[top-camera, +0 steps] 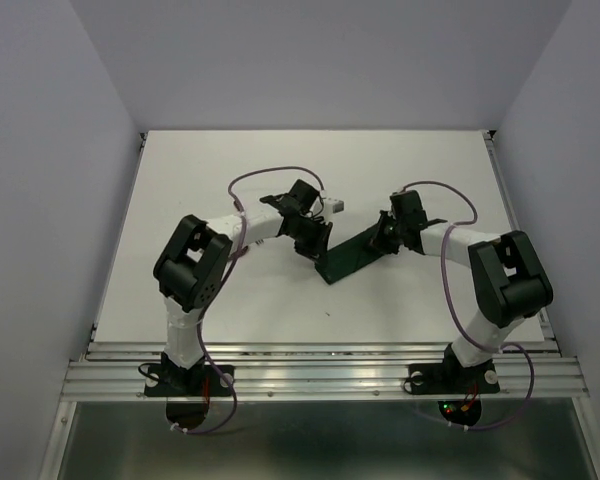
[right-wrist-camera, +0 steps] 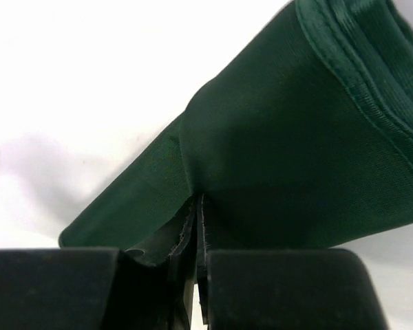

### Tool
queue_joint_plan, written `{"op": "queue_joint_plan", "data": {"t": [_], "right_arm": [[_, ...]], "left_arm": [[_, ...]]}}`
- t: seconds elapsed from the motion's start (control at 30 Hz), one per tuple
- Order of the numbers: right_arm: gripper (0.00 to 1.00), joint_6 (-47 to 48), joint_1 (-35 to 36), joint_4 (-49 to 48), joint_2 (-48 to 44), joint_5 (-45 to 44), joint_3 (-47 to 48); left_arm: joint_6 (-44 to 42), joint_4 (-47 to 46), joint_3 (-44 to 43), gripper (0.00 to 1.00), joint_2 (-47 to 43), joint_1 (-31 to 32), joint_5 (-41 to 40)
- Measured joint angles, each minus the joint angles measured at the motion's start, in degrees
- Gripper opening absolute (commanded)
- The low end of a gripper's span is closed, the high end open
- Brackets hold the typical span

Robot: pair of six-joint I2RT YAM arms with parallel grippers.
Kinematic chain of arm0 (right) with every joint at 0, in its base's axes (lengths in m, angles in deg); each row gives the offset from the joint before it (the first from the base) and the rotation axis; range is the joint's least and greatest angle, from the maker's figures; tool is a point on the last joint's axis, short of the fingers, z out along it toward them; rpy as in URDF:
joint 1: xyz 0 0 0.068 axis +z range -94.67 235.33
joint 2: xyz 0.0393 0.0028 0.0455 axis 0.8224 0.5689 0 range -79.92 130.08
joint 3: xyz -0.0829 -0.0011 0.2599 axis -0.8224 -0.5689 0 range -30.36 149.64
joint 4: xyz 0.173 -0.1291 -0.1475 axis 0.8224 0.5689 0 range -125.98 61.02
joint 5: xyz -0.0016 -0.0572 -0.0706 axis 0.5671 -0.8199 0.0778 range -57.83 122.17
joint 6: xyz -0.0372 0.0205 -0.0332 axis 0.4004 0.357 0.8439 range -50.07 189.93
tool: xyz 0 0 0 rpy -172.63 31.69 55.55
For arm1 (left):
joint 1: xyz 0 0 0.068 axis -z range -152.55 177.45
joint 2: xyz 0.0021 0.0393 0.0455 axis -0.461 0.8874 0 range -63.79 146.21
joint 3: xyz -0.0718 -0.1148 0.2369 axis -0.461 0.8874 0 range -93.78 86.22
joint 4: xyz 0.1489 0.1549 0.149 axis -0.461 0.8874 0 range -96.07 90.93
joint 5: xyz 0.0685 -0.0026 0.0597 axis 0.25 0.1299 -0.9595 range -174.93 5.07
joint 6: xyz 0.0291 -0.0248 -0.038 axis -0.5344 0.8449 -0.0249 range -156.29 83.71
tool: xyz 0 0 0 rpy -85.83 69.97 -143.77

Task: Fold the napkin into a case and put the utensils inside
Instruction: Move the smaller rectangle-folded napkin to the center of the board, then pick up the fork from the center of the board.

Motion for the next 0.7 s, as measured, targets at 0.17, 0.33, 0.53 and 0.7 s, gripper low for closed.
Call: {"op": "queue_joint_plan", "data": {"t": [0.17,0.33,0.53,0.7], "right_arm": [[0.24,2.78,0.0,3.1,-0.48,-1.09,3.89],[0.58,4.61,0.0,5.75,-4.44,-1.09,7.72],[0.82,6.71,0.0,8.52,-11.3,-3.85,8.55],[0.87,7.26,0.0,10.12,-14.71,-6.32,6.58]], "left_arm": [[-1.14,3.82,-5.09,0.28,-6.03,-2.6,-4.2],[-0.98,4.52,-9.81,0.3,-10.95,-5.77,-7.43],[5.55,4.55,-9.79,0.43,-12.22,-15.78,-13.44],[12.31,3.67,-0.92,0.71,-13.57,-27.1,-20.87]]}}
